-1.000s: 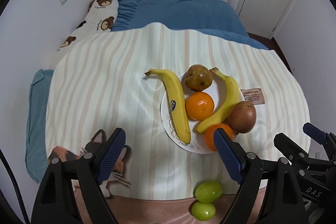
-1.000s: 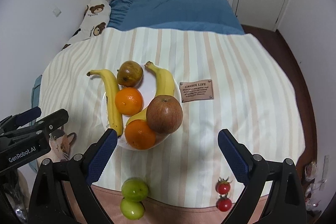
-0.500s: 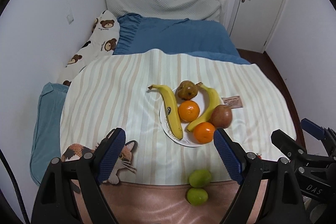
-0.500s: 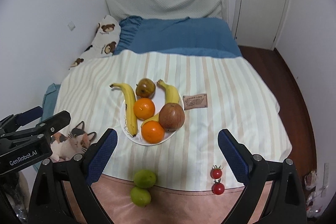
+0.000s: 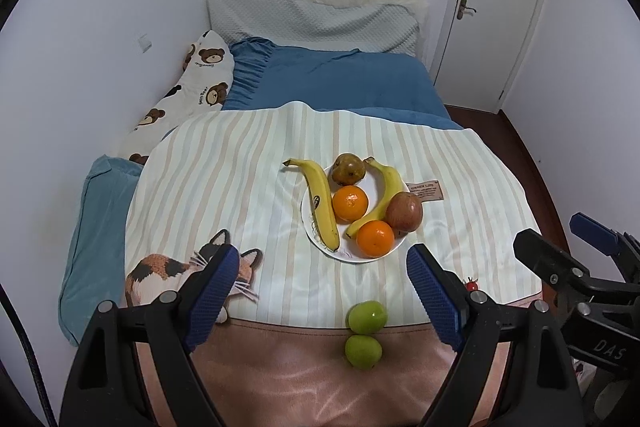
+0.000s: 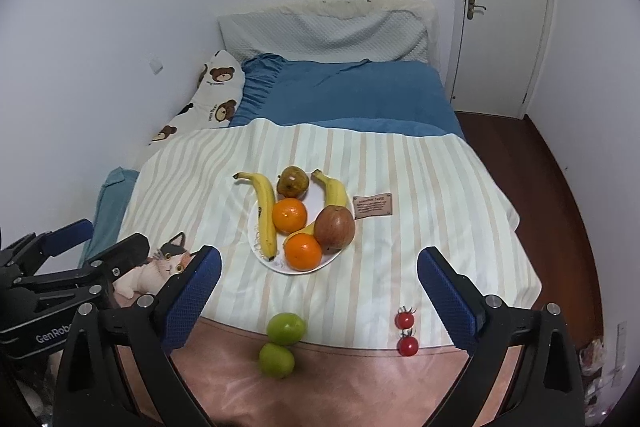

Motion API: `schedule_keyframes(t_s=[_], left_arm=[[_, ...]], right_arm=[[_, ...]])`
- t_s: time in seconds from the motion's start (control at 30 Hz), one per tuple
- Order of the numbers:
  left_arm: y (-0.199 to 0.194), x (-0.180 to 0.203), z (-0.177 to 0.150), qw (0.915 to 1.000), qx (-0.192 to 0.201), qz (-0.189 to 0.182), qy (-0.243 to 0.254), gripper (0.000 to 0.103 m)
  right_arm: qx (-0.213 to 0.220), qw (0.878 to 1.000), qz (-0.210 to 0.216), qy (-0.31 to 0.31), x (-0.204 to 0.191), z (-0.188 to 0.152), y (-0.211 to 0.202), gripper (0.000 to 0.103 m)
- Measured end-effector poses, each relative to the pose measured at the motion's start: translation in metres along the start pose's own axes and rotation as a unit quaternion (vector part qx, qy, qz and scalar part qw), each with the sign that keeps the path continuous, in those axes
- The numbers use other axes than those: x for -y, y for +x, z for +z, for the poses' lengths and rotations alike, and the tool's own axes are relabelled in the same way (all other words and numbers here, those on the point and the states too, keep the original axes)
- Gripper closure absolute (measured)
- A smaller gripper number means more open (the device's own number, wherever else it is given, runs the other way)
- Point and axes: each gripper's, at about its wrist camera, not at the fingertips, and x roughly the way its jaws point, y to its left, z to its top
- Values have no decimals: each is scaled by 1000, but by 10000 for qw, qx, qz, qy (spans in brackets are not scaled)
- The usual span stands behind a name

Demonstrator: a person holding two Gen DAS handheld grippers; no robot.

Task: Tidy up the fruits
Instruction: 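Grasp one green apple with the left gripper while the right gripper grasps the other green apple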

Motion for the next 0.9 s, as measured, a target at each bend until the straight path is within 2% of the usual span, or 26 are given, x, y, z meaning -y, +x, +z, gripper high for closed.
schedule_keyframes(t_s=[0.13, 0.23, 0.33, 0.37, 0.4, 0.43, 0.5, 0.67, 0.8, 0.83, 0.87, 0.9], left_arm=[[8, -2, -7, 9998, -144, 118, -122, 17], [33, -4, -20, 9978, -543, 275, -251, 17], [73, 0, -44, 9919, -1196, 372, -222, 17], [90, 2, -55, 9885, -1459, 332, -220, 17], [102, 5, -66, 9852, -1674, 298, -203, 17], [117, 9, -78, 9805, -1941, 223, -202, 17], [149, 18, -103, 9680, -2497, -37, -262, 17], [203, 45, -146, 9455, -3216, -370, -350, 17], [242, 62, -169, 9323, -3571, -409, -392, 18], [249, 65, -174, 9316, -3592, -391, -386, 20], [251, 66, -176, 9337, -3542, -362, -385, 36], [252, 66, -177, 9366, -3471, -289, -389, 42]], right_arm=[[-128, 9997, 177, 124, 6, -4, 5, 2], [-455, 9982, 316, 230, 19, -14, 26, 2], [-856, 9953, 346, 298, 32, -31, 56, 3], [-1010, 9936, 375, 343, 37, -37, 67, 3], [-1135, 9919, 421, 384, 42, -43, 77, 10], [-1265, 9901, 450, 410, 46, -49, 88, 26], [-1621, 9849, 459, 398, 53, -63, 113, 41], [-2016, 9771, 542, 400, 64, -88, 149, 42], [-2228, 9718, 618, 462, 68, -97, 170, 42], [-2267, 9709, 626, 458, 68, -98, 173, 42], [-2308, 9697, 644, 465, 68, -99, 178, 42], [-2332, 9691, 656, 466, 68, -99, 181, 42]])
